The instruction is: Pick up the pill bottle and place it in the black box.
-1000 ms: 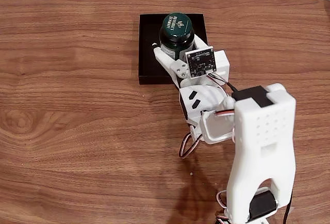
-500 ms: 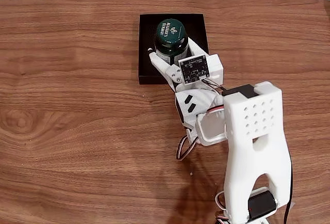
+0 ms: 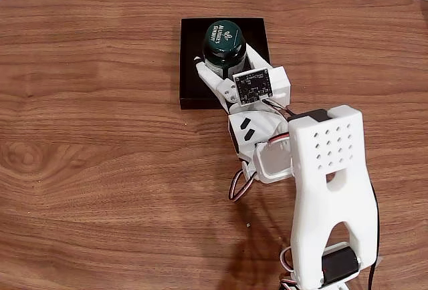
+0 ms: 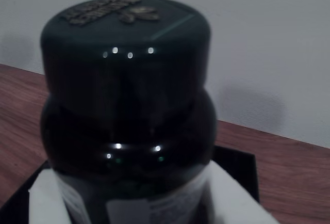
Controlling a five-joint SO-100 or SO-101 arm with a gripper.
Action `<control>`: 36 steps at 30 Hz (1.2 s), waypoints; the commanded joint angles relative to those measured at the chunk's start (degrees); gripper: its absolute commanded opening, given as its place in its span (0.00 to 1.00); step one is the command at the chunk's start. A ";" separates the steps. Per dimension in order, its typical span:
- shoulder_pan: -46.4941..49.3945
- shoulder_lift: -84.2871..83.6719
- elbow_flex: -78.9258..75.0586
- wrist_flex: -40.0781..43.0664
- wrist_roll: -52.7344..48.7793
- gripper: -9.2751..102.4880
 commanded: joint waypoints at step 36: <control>2.02 7.82 -1.76 9.05 -0.09 0.50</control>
